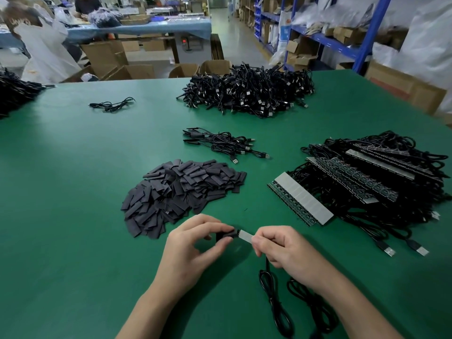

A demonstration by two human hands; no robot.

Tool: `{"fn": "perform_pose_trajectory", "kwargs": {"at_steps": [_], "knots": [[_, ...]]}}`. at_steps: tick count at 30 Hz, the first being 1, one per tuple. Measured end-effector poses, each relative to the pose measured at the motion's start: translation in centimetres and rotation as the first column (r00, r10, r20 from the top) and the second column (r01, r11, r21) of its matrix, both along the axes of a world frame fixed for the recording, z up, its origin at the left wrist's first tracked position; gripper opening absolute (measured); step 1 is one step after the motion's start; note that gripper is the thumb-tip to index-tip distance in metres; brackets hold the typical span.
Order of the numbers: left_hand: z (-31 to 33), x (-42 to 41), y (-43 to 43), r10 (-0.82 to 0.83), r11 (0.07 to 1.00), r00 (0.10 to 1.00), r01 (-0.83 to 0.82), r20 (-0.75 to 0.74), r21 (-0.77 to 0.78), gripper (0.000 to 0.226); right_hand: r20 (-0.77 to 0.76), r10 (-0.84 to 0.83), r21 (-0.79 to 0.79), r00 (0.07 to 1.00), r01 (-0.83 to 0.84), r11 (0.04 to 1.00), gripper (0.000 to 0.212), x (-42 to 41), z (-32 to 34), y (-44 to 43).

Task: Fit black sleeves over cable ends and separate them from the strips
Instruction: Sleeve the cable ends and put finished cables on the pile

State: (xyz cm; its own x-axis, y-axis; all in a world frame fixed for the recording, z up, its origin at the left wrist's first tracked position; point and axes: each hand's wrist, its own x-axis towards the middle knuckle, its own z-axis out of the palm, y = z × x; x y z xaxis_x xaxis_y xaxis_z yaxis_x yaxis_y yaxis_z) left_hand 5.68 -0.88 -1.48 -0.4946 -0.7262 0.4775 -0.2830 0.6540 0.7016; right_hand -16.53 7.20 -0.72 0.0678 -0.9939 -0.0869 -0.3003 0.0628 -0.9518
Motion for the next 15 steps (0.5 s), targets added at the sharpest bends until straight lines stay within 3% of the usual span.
{"fn": "perform_pose_trajectory", "kwargs": {"at_steps": [10, 15], "knots": [[0.51, 0.17, 0.06, -0.035, 0.989, 0.993, 0.050, 0.113, -0.136, 0.015, -0.080, 0.041, 0.016, 0.996, -0.040, 0.999, 0.040, 0.16, 0.50, 0.21], [0.66, 0.33, 0.12, -0.101, 0.988, 0.985, 0.116, 0.138, -0.106, 0.015, -0.176, 0.039, 0.001, 0.984, -0.039, 0.999, 0.045, 0.22, 0.68, 0.43]]}}
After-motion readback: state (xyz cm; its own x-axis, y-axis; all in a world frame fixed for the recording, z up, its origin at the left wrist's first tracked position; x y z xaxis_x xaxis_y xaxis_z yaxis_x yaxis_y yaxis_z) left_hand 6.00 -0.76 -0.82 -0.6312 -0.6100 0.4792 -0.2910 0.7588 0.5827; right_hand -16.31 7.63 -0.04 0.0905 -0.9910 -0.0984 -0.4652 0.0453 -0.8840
